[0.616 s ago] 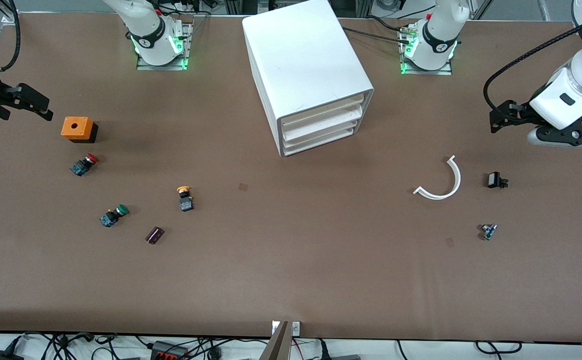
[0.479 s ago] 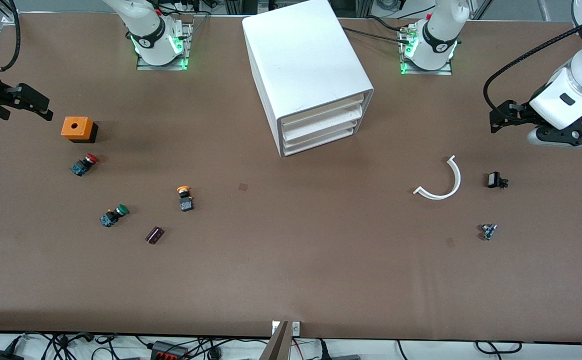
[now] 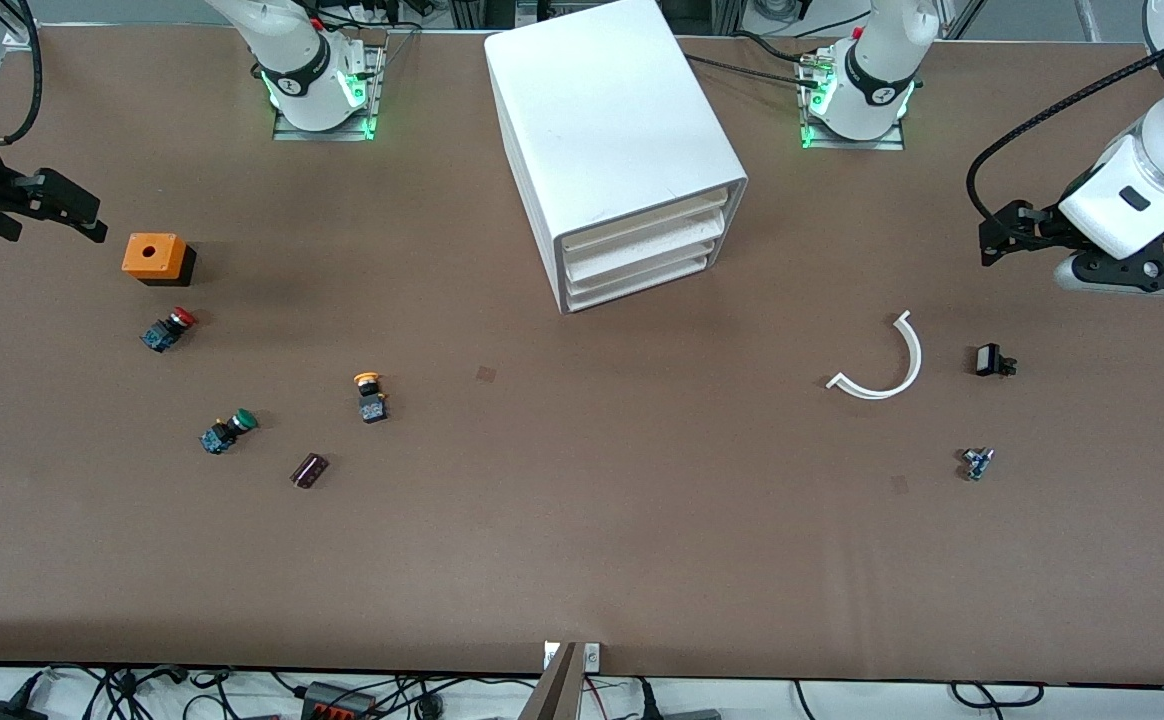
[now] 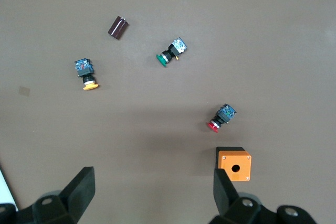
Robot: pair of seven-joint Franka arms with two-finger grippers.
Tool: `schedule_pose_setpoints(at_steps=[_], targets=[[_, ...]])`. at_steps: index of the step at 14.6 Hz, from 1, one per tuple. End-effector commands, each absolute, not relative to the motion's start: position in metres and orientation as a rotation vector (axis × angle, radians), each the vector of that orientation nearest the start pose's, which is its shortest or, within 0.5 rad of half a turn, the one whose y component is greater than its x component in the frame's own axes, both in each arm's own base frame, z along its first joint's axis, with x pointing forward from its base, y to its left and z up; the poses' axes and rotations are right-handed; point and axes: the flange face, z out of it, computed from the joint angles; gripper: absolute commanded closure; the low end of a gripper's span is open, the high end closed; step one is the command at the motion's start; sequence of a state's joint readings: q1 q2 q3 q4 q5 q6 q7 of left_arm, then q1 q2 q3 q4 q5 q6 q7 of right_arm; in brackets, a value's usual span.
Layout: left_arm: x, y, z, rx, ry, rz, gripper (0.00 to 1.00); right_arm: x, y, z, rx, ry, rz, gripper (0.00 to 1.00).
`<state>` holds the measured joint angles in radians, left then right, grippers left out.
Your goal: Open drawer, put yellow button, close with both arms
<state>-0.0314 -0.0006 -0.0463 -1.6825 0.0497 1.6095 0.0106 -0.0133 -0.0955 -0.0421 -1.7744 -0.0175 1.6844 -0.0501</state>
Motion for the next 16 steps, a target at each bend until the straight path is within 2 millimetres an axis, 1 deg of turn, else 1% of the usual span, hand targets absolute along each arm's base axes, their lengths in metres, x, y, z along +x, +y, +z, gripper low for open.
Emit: schedule_pose_setpoints(at_steps=[1, 2, 4, 7, 8, 10, 11, 12, 13, 15, 16], targets=[[0.553, -0.045, 0.582, -3.105, 0.164, 0.118, 0.00, 0.538, -0.025, 0.580, -3.164, -0.024, 0.002, 0.00], [0.553, -0.045, 0.583, -3.105, 0.164, 0.115, 0.00, 0.542, -0.021, 0.576, -3.163, -0.034, 0.011, 0.00], [0.554, -0.045, 0.587, -3.106, 0.171, 0.099, 0.00, 0.554, -0.020, 0.567, -3.160, -0.026, 0.018, 0.00], [0.556, -0.047, 0.589, -3.109, 0.178, 0.092, 0.00, 0.574, -0.019, 0.546, -3.155, -0.030, 0.069, 0.00], [0.554, -0.050, 0.589, -3.111, 0.190, 0.109, 0.00, 0.580, -0.011, 0.535, -3.153, -0.054, 0.092, 0.00], [0.548, -0.050, 0.583, -3.128, 0.190, 0.211, 0.00, 0.591, 0.010, 0.520, -3.151, -0.105, 0.104, 0.00], [0.549, -0.053, 0.571, -3.142, 0.193, 0.284, 0.00, 0.594, 0.022, 0.513, -3.151, -0.127, 0.106, 0.00], [0.549, -0.056, 0.556, -3.146, 0.201, 0.392, 0.00, 0.597, 0.034, 0.507, -3.151, -0.156, 0.106, 0.00], [0.547, -0.059, 0.546, -3.160, 0.206, 0.474, 0.00, 0.600, 0.043, 0.501, -3.151, -0.176, 0.106, 0.00], [0.548, -0.066, 0.520, -3.174, 0.220, 0.642, 0.00, 0.606, 0.062, 0.485, -3.148, -0.224, 0.115, 0.00], [0.548, -0.077, 0.508, -3.180, 0.244, 0.695, 0.00, 0.607, 0.071, 0.482, -3.147, -0.246, 0.108, 0.00]])
